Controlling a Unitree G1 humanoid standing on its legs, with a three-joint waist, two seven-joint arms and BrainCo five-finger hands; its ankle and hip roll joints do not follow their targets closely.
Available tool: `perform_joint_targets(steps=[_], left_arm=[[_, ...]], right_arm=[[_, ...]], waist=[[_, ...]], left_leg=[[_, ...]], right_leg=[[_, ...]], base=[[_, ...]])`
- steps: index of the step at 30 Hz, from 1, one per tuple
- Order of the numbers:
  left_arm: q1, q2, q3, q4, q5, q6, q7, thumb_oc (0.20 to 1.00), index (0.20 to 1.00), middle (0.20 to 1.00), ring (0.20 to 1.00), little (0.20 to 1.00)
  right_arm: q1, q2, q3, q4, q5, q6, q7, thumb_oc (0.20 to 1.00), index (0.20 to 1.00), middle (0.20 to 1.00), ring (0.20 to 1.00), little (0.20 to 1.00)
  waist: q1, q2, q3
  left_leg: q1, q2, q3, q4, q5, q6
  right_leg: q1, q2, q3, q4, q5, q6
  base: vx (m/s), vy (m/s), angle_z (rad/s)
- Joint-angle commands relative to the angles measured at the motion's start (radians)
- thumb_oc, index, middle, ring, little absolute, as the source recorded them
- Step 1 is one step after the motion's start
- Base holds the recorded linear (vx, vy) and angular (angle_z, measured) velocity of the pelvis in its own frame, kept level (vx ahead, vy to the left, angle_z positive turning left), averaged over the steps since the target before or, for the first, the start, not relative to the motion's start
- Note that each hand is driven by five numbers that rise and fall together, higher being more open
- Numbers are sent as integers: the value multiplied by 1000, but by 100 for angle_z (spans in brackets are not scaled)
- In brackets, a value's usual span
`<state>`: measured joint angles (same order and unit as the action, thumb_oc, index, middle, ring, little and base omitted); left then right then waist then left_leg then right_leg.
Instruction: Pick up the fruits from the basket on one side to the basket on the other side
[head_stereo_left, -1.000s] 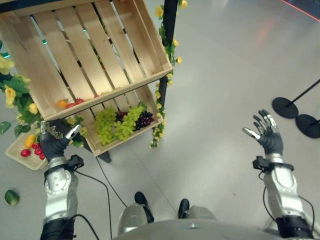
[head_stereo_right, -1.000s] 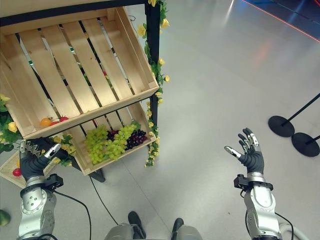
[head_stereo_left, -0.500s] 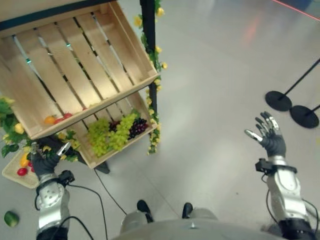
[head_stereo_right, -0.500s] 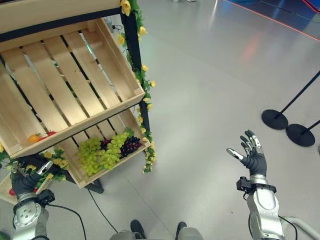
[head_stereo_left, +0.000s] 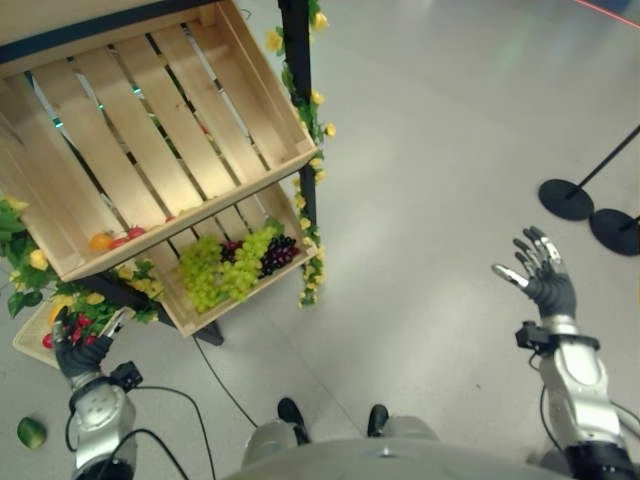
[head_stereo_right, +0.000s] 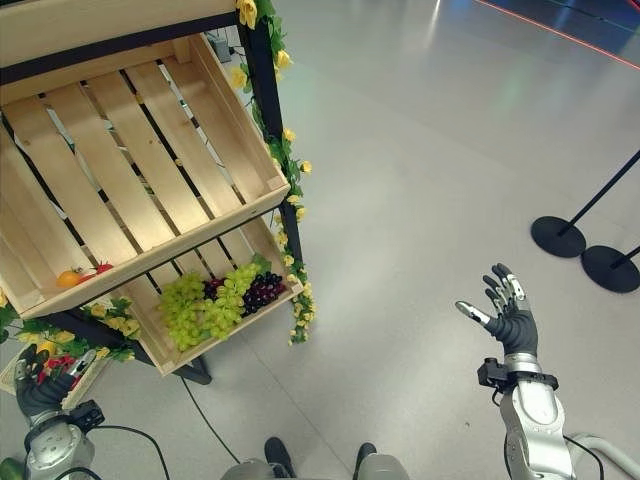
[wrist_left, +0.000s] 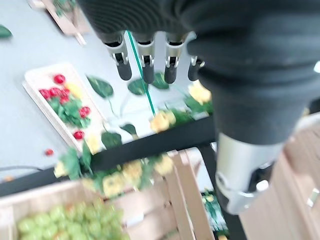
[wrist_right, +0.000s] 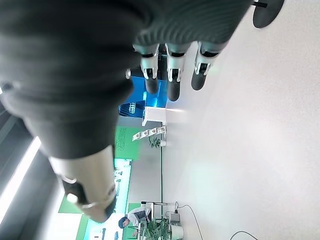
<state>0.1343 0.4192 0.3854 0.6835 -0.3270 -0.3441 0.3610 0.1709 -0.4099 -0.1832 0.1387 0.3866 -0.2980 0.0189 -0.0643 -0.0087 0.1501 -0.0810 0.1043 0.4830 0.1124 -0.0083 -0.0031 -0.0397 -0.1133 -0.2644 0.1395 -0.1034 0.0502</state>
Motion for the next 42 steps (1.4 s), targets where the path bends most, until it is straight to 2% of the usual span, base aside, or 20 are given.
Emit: perform_joint_targets(steps=[1,9,12,13,15,17,20,21,25,26,31,32,33,34,35,36,38,39,40,42], left_arm=[[-50,96,88,9,-21,-52,37,1000,1000,1000,1000,1000],[-35,159,155,179,-53,-37,34,1000,1000,1000,1000,1000],[-21,166,140,208,-16,-17,14,1000,1000,1000,1000,1000],[-11,162,108,251,3,16,-44,1000,1000,1000,1000,1000],[-10,158,86,280,16,35,-77,1000,1000,1000,1000,1000],[-15,137,-32,342,100,68,-215,1000,1000,1000,1000,1000],[-22,127,-54,357,114,73,-231,1000,1000,1000,1000,1000],[-25,81,-149,328,159,85,-299,1000,1000,1000,1000,1000],[-26,49,-200,317,185,98,-329,1000,1000,1000,1000,1000],[-27,27,-248,307,209,109,-371,1000,1000,1000,1000,1000],[-73,-25,-339,341,291,132,-388,1000,1000,1000,1000,1000],[-78,-33,-360,334,316,134,-393,1000,1000,1000,1000,1000],[-83,-41,-376,322,332,130,-396,1000,1000,1000,1000,1000],[-91,-49,-395,305,343,128,-389,1000,1000,1000,1000,1000],[-95,-57,-411,282,343,125,-392,1000,1000,1000,1000,1000],[-95,-57,-411,281,342,126,-391,1000,1000,1000,1000,1000],[-100,-65,-477,191,343,115,-423,1000,1000,1000,1000,1000],[-101,-66,-498,152,340,111,-436,1000,1000,1000,1000,1000],[-99,-65,-518,108,332,108,-447,1000,1000,1000,1000,1000],[-99,-61,-536,55,318,106,-459,1000,1000,1000,1000,1000]], right_arm=[[-26,-12,-16,-63,33,-67,0,1000,1000,1000,1000,1000],[-12,-13,-7,-62,32,-74,2,1000,1000,1000,1000,1000],[-10,-19,-8,-63,31,-76,1,1000,1000,1000,1000,1000],[-15,-24,-15,-61,34,-74,2,1000,1000,1000,1000,1000],[-21,-27,-15,-60,37,-71,3,1000,1000,1000,1000,1000],[-54,-33,-24,-62,33,-57,13,1000,1000,1000,1000,1000],[-63,-31,-24,-60,37,-56,17,1000,1000,1000,1000,1000],[-75,-31,-29,-66,29,-52,19,1000,1000,1000,1000,1000],[-80,-29,-38,-62,29,-47,23,1000,1000,1000,1000,1000],[-88,-27,-40,-62,22,-43,24,1000,1000,1000,1000,1000],[-93,-24,-30,-62,16,-36,21,1000,1000,1000,1000,1000],[-94,-23,-32,-65,14,-34,22,1000,1000,1000,1000,1000],[-93,-23,-32,-69,14,-33,25,1000,1000,1000,1000,1000],[-90,-20,-29,-75,13,-32,29,1000,1000,1000,1000,1000],[-87,-21,-28,-77,11,-31,29,1000,1000,1000,1000,1000],[-87,-21,-28,-78,11,-31,29,1000,1000,1000,1000,1000],[-79,-15,-31,-81,18,-31,30,1000,1000,1000,1000,1000],[-77,-13,-34,-85,18,-32,31,1000,1000,1000,1000,1000],[-75,-10,-34,-84,19,-31,31,1000,1000,1000,1000,1000],[-76,-9,-35,-85,20,-31,31,1000,1000,1000,1000,1000]], waist=[[-4,-37,29],[-5,-32,30],[-5,-31,29],[-6,-26,33],[-7,-24,34],[-11,-12,39],[-11,-10,40],[-16,-7,45],[-17,-3,46],[-22,-3,46],[-33,-5,44],[-34,-6,46],[-34,-7,45],[-37,-9,40],[-38,-9,40],[-38,-9,43],[-42,-11,40],[-45,-12,44],[-45,-13,41],[-46,-13,46]], left_leg=[[11,33,-34,76,-54,-55],[18,35,-31,72,-51,-58],[19,35,-30,69,-48,-59],[19,34,-31,66,-45,-58],[18,33,-32,65,-43,-58],[16,30,-34,61,-38,-57],[17,30,-34,61,-38,-56],[13,31,-36,66,-38,-55],[11,31,-38,67,-39,-54],[12,30,-37,66,-40,-52],[11,30,-38,65,-41,-50],[2,35,-20,64,-20,-39],[2,36,-20,65,-22,-38],[10,32,-38,67,-44,-48],[9,33,-39,68,-45,-48],[1,37,-21,68,-24,-38],[7,34,-41,68,-46,-48],[-2,39,-24,69,-25,-37],[6,35,-42,71,-48,-47],[-3,40,-25,70,-27,-36]], right_leg=[[16,-19,-13,53,-41,60],[15,-18,-12,57,-43,60],[15,-18,-12,56,-41,60],[16,-18,-14,53,-39,60],[17,-18,-14,50,-38,60],[15,-19,-15,45,-34,59],[14,-19,-14,47,-34,58],[11,-20,-15,52,-35,57],[8,-20,-16,57,-36,56],[7,-21,-16,58,-37,57],[-2,-20,-12,69,-40,56],[-12,-19,-23,66,-20,47],[-13,-19,-22,68,-21,47],[-6,-20,-10,73,-39,54],[-7,-19,-10,74,-40,54],[-15,-19,-22,71,-22,45],[-11,-19,-12,77,-42,54],[-20,-19,-24,76,-23,46],[-15,-20,-11,81,-42,55],[-23,-20,-24,79,-24,47]], base=[[0,0,0],[7,3,2],[-1,1,-1],[0,0,0],[0,0,0],[0,0,0],[0,0,0],[0,0,0],[0,0,0],[0,0,0],[-15,-4,0],[-72,-18,-2],[0,0,0],[84,5,-2],[0,0,0],[-71,-25,1],[2,-9,-2],[72,-3,1],[-6,-9,5],[-43,-14,0]])
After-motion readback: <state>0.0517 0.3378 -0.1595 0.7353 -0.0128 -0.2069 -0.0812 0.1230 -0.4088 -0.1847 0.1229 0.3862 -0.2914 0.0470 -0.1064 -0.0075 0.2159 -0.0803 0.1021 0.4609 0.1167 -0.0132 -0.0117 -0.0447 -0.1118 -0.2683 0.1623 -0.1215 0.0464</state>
